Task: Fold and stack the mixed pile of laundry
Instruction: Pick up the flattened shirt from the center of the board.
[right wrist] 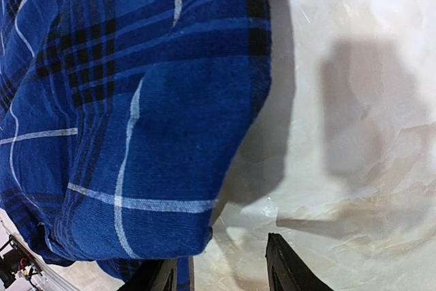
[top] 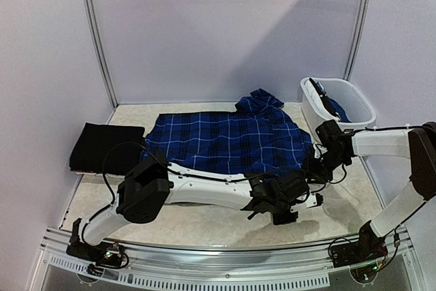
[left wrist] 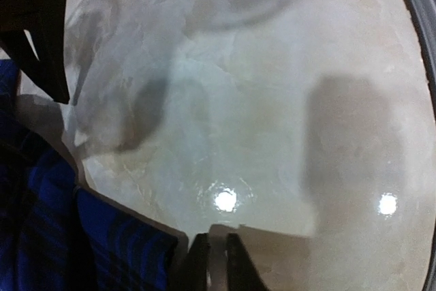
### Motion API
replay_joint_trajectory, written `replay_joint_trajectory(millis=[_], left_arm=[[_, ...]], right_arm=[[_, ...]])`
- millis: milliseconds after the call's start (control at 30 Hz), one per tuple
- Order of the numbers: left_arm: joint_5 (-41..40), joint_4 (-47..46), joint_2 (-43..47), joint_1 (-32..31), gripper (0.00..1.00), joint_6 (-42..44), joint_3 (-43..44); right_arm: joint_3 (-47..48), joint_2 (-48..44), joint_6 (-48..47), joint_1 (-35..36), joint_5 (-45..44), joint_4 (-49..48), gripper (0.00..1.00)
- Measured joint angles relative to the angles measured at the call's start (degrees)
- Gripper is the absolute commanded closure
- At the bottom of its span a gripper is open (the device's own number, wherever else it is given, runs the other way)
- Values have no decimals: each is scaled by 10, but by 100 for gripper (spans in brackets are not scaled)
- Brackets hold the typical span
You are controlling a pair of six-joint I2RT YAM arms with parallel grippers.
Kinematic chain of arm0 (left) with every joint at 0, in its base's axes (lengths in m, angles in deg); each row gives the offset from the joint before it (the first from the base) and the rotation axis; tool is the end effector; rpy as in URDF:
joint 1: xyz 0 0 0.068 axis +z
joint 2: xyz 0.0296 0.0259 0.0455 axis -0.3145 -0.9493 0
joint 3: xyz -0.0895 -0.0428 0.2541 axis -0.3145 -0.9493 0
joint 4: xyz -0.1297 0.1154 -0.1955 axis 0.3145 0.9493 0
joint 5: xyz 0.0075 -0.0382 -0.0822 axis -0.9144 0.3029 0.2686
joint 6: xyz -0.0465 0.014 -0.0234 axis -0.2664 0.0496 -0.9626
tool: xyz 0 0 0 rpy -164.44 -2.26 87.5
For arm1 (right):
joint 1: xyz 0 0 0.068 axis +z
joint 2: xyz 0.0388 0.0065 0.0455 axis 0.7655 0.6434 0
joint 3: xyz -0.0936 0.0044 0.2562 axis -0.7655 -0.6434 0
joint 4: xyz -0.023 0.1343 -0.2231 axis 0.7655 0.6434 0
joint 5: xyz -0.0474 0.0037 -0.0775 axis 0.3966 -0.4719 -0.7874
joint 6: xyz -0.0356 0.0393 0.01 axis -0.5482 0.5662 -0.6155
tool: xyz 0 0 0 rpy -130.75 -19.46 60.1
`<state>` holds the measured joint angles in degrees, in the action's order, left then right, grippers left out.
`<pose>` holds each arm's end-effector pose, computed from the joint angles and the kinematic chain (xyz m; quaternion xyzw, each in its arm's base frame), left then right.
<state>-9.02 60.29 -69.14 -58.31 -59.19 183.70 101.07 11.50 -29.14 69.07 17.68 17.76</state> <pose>0.1299 -0.5287 0.1217 0.6613 0.6710 -0.1206 0.3130 0.2501 0.0961 0.1559 0.0996 0.9723 0.1872 0.0985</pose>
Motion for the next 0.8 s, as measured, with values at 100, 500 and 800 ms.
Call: replay_joint_trajectory(millis=[100,500,800], left_arm=[[-1,-12,-4,0,100,4,0],[50,-10,59,1,100,-40,-54],[129,-38,184,12,100,-134,-80]], right_arm=[[0,0,-2,-1,-2,7,55],[23,-24,-11,-14,-11,57,53],[59,-63,-26,-26,-26,103,50]])
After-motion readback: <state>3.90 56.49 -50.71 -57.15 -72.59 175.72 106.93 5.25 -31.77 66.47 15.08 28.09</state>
